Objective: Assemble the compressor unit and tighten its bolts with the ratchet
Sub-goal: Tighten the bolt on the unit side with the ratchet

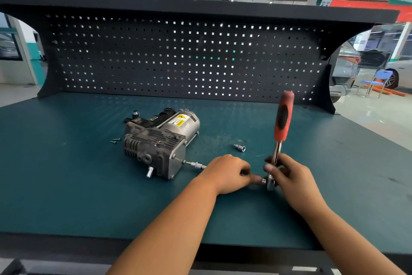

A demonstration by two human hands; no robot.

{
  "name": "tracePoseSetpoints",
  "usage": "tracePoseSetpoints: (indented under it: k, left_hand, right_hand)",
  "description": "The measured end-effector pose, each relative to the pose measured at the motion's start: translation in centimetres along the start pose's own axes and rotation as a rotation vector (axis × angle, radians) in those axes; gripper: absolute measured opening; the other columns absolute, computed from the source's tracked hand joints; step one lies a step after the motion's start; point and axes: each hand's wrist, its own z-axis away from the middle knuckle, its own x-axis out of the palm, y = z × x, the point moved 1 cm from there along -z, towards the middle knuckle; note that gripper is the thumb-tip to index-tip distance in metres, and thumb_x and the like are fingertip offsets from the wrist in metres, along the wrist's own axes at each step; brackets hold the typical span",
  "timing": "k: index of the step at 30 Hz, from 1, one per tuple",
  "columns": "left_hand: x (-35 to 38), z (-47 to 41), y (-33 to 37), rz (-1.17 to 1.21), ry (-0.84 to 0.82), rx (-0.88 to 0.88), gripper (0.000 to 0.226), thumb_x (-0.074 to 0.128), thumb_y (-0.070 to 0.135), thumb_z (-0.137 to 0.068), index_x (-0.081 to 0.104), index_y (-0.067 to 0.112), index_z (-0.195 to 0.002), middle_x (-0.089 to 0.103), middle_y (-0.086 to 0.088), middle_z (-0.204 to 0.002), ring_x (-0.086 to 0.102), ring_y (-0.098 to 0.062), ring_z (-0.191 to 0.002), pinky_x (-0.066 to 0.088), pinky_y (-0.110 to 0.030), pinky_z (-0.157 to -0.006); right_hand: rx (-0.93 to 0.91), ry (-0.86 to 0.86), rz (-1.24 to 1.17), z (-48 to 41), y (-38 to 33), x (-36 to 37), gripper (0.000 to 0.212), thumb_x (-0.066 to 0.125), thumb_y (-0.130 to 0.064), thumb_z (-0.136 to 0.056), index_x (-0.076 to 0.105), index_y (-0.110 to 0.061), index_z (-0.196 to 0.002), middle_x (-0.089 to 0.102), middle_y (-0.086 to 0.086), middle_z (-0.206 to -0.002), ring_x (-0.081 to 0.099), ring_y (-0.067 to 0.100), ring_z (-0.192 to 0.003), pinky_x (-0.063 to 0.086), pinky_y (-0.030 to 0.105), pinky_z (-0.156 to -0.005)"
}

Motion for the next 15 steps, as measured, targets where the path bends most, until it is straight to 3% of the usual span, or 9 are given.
tracePoseSetpoints:
  k: [2,5,7,8,12,15]
  left_hand:
    - [0.0,0.0,-0.1,0.017,-0.012,-0.015,0.044,0.058,0.069,-0.074,0.057,0.026,-0.067,0.047,0.011,-0.058,0.048,-0.017,-0.07,0.031,-0.026,-0.052]
    - [0.2,-0.2,-0.2,0.021,-0.021,-0.007,0.051,0.058,0.071,-0.073,0.06,0.02,-0.067,0.05,0.008,-0.057,0.049,-0.016,-0.066,0.03,-0.025,-0.05]
    - [0.3,-0.2,-0.1,-0.002,-0.026,-0.013,0.057,0.054,0.07,-0.077,0.06,0.015,-0.067,0.05,0.002,-0.057,0.047,-0.019,-0.063,0.029,-0.028,-0.049]
    - [0.2,-0.3,-0.1,-0.004,-0.02,-0.018,0.06,0.052,0.07,-0.078,0.06,0.012,-0.068,0.052,-0.002,-0.058,0.048,-0.021,-0.064,0.03,-0.029,-0.049]
    - [0.2,-0.4,-0.1,0.072,-0.014,-0.029,0.054,0.053,0.065,-0.081,0.064,0.013,-0.078,0.064,-0.009,-0.079,0.057,-0.023,-0.077,0.046,-0.036,-0.065]
    - [0.1,-0.1,0.0,0.006,0.003,-0.016,0.058,0.053,0.068,-0.08,0.054,0.014,-0.058,0.051,-0.003,-0.057,0.046,-0.015,-0.057,0.032,-0.031,-0.05]
  right_hand:
    - [0.165,0.016,0.004,-0.9,0.2,0.6,0.015,0.058,-0.023,-0.092,0.057,-0.013,-0.081,0.063,0.006,-0.069,0.056,0.025,-0.064,0.047,0.031,-0.061]
    - [0.219,-0.011,0.02,-1.2,0.5,0.3,0.018,0.055,-0.026,-0.093,0.058,-0.01,-0.084,0.065,0.004,-0.069,0.055,0.021,-0.064,0.043,0.031,-0.061]
    - [0.109,-0.027,-0.134,-0.5,0.1,0.0,0.007,0.059,-0.014,-0.092,0.057,-0.017,-0.085,0.067,0.0,-0.072,0.062,0.014,-0.068,0.048,0.024,-0.067]
    - [0.019,-0.028,-0.172,0.0,-0.2,-0.2,0.012,0.06,-0.009,-0.09,0.057,-0.018,-0.085,0.066,-0.001,-0.073,0.062,0.013,-0.07,0.048,0.021,-0.068]
    - [-0.465,-0.066,0.115,1.2,-0.8,-0.7,0.003,0.058,-0.022,-0.087,0.057,-0.02,-0.084,0.054,-0.016,-0.08,0.052,0.004,-0.072,0.042,0.014,-0.067]
    - [-0.324,0.019,0.079,0.8,-0.5,-0.2,0.016,0.058,-0.021,-0.09,0.055,-0.014,-0.076,0.052,-0.009,-0.067,0.047,0.009,-0.061,0.039,0.017,-0.057]
